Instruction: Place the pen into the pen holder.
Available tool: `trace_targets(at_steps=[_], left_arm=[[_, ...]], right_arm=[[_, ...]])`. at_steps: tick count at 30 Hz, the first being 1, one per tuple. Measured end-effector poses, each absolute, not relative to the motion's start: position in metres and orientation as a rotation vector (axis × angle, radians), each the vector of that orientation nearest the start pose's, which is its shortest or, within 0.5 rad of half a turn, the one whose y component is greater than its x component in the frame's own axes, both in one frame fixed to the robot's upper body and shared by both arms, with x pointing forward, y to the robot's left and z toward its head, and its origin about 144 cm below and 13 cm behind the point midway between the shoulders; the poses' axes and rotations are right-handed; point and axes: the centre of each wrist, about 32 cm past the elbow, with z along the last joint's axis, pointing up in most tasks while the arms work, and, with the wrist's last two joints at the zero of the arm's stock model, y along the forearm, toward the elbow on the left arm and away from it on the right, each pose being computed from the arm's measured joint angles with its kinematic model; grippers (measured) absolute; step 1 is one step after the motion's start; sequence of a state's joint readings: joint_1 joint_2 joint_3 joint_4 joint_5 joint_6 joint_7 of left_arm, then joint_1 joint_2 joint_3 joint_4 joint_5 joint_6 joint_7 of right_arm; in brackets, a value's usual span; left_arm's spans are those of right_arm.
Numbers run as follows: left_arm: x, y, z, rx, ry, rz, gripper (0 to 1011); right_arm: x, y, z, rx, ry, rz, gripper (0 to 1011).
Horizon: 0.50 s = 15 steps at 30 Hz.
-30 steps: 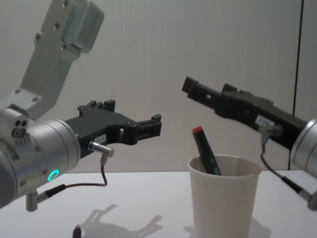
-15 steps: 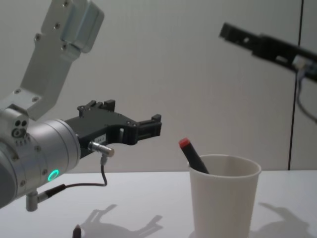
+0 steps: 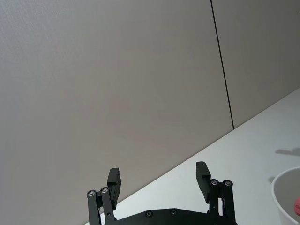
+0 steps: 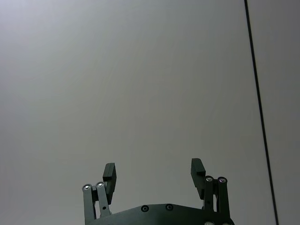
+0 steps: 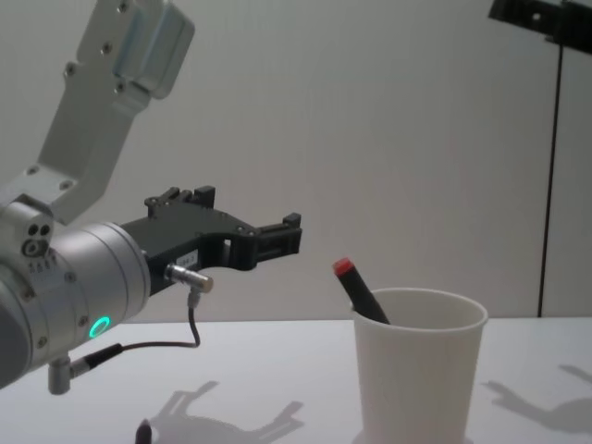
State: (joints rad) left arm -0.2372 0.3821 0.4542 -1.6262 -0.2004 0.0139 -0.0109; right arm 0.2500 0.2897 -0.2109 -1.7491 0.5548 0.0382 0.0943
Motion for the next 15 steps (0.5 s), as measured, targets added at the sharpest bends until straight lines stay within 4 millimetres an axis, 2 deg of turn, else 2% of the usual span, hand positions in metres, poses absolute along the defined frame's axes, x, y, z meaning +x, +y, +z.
trace_targets(at_steps=[15], left_arm=[[0.492,0.198,1.204,0.064,-0.265,1.124,1001]], right_arm=[[0.502,-0.241,1.290,0.378,-0.054,-1.208,1001]])
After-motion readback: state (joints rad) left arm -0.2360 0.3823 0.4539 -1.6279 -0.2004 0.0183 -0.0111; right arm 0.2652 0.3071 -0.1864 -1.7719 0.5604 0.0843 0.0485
